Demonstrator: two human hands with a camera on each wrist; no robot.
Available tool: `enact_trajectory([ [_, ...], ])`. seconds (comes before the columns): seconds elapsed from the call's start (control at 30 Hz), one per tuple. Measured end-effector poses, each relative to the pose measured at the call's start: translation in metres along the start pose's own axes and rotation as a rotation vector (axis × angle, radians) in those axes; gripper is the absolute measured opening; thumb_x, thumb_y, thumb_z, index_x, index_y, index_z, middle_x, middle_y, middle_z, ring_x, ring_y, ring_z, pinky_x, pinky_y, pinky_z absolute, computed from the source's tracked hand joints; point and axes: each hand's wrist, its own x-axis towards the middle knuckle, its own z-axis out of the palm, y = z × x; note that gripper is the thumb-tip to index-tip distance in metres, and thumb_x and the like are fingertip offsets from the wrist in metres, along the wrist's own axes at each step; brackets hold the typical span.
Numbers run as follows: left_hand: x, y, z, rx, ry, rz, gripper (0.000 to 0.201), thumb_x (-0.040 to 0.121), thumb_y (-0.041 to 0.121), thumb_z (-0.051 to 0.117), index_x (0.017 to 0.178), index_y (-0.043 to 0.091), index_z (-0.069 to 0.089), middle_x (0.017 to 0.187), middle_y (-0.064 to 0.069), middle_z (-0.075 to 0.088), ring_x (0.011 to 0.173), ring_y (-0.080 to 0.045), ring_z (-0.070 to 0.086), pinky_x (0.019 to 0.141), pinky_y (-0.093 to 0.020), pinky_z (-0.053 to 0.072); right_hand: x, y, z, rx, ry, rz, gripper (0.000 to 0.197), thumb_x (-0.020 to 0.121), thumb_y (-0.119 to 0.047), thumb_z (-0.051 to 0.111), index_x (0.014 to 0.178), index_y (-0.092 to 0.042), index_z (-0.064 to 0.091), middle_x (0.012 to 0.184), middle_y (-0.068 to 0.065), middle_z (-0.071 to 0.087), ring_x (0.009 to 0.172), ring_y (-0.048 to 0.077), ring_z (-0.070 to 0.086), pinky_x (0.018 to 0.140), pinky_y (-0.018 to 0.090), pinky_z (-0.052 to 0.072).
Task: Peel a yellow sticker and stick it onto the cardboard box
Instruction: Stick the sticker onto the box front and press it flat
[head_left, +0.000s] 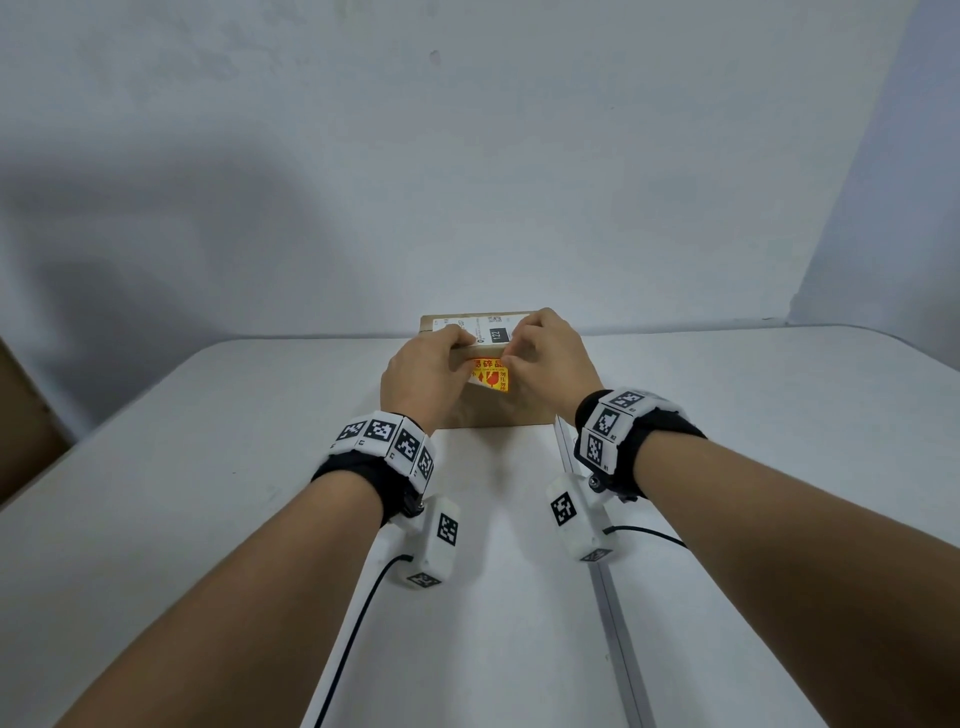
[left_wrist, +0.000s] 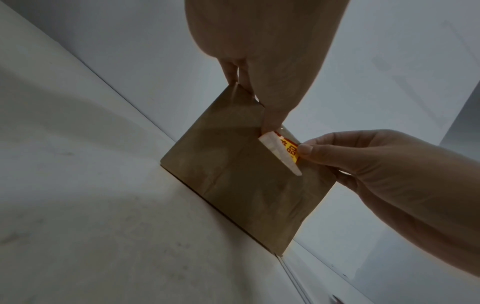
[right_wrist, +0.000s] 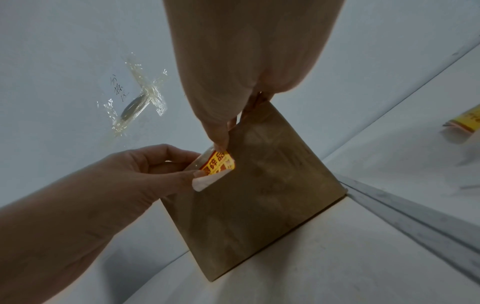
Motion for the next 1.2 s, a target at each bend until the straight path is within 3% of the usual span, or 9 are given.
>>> enact_trajectory([
  [0.17, -0.002, 0.003, 0.002, 0.007, 0.010, 0.006, 0.024, 0.084, 0.033, 0.061, 0.108, 0.035, 0.062, 0.108, 0.007, 0.069, 0.100, -0.020, 0.062, 0.074, -0.029, 0.044, 0.000, 0.000, -0.001, -0.040, -0.001, -0.018, 0.009, 0.079, -0.015, 0.063, 0.083, -0.010, 0.069, 0.108, 0.005, 0.057, 0.104, 0.021, 0.055, 0.095, 0.039, 0.045],
  [0.3, -0.002, 0.006, 0.001, -0.009, -0.003, -0.022, 0.026, 0.081, 0.036, 0.059, 0.107, 0.035, 0.063, 0.107, 0.006, 0.068, 0.098, -0.021, 0.061, 0.070, -0.026, 0.039, 0.000, 0.000, -0.008, -0.010, 0.060, 0.021, 0.007, 0.081, -0.011, 0.059, 0.080, -0.005, 0.062, 0.097, 0.005, 0.054, 0.089, 0.022, 0.059, 0.082, 0.034, 0.051],
  [0.37, -0.001, 0.006, 0.001, -0.012, -0.006, -0.031, 0.026, 0.081, 0.036, 0.059, 0.107, 0.035, 0.063, 0.105, 0.006, 0.068, 0.097, -0.021, 0.061, 0.069, -0.026, 0.040, 0.000, 0.001, -0.010, 0.004, 0.049, 0.027, 0.008, 0.081, -0.011, 0.059, 0.080, -0.005, 0.064, 0.100, 0.005, 0.055, 0.090, 0.020, 0.059, 0.083, 0.033, 0.051],
  [0.57, 0.003, 0.001, -0.004, -0.064, -0.074, -0.038, 0.030, 0.082, 0.026, 0.060, 0.110, 0.035, 0.065, 0.108, 0.006, 0.070, 0.102, -0.022, 0.062, 0.086, -0.034, 0.050, -0.004, 0.003, -0.006, 0.077, 0.026, 0.006, 0.009, 0.079, -0.011, 0.064, 0.082, -0.007, 0.070, 0.107, 0.006, 0.056, 0.101, 0.017, 0.055, 0.089, 0.021, 0.042],
  [0.8, 0.008, -0.004, -0.009, -0.167, -0.148, -0.066, 0.032, 0.084, 0.023, 0.056, 0.111, 0.036, 0.067, 0.116, 0.008, 0.069, 0.109, -0.019, 0.062, 0.095, -0.036, 0.049, -0.004, 0.003, 0.002, 0.082, 0.026, 0.038, 0.010, 0.077, -0.015, 0.065, 0.081, -0.011, 0.073, 0.109, 0.003, 0.054, 0.106, 0.017, 0.052, 0.096, 0.027, 0.044],
  [0.93, 0.009, -0.003, -0.010, -0.167, -0.148, -0.093, 0.037, 0.080, 0.023, 0.053, 0.109, 0.042, 0.066, 0.117, 0.013, 0.068, 0.109, -0.016, 0.061, 0.095, -0.034, 0.050, 0.000, -0.001, 0.007, 0.043, 0.047, 0.060, 0.011, 0.076, -0.017, 0.063, 0.080, -0.010, 0.071, 0.109, 0.002, 0.054, 0.106, 0.020, 0.051, 0.097, 0.036, 0.044],
  [1.2, 0.006, 0.000, -0.012, -0.077, -0.140, -0.057, 0.032, 0.079, 0.036, 0.060, 0.111, 0.041, 0.064, 0.114, 0.013, 0.069, 0.105, -0.016, 0.062, 0.089, -0.035, 0.052, -0.001, -0.001, 0.011, -0.017, 0.076, 0.041, 0.010, 0.078, -0.018, 0.063, 0.079, -0.011, 0.069, 0.109, 0.003, 0.056, 0.105, 0.021, 0.051, 0.096, 0.036, 0.042],
])
